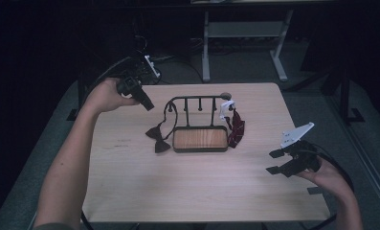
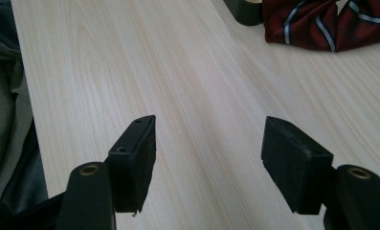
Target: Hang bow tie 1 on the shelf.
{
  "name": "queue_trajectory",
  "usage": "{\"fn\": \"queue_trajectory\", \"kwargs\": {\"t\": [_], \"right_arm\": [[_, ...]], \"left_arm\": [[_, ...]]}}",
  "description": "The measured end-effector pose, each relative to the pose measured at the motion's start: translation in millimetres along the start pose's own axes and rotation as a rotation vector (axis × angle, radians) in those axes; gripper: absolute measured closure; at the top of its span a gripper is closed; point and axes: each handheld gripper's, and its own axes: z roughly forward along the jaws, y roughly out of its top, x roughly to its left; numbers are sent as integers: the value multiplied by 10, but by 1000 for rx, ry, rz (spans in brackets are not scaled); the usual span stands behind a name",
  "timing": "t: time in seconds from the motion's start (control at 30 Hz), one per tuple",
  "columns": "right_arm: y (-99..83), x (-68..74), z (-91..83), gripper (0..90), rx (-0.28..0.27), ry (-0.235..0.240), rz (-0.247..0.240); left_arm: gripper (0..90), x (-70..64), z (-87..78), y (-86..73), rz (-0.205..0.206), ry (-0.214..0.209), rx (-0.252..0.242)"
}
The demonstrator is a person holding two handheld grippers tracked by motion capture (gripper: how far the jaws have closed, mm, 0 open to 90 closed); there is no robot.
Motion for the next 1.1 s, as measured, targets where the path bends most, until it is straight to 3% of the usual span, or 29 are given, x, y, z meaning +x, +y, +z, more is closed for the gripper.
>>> {"fn": "queue_trajectory", "kwargs": {"t": [0.13, 0.53, 0.63, 1.1], "right_arm": [[8, 7, 11, 361, 4, 0, -4], [25, 12, 52, 360, 17, -2, 1], [17, 6, 60, 362, 19, -3, -2], [-2, -7, 90, 354, 22, -1, 11]], "left_arm": [[559, -30, 24, -72, -5, -2, 4], [503, -93, 23, -278, -5, -4, -11], [492, -107, 19, -335, -22, -19, -43], [483, -142, 155, -550, -29, -18, -13]]}}
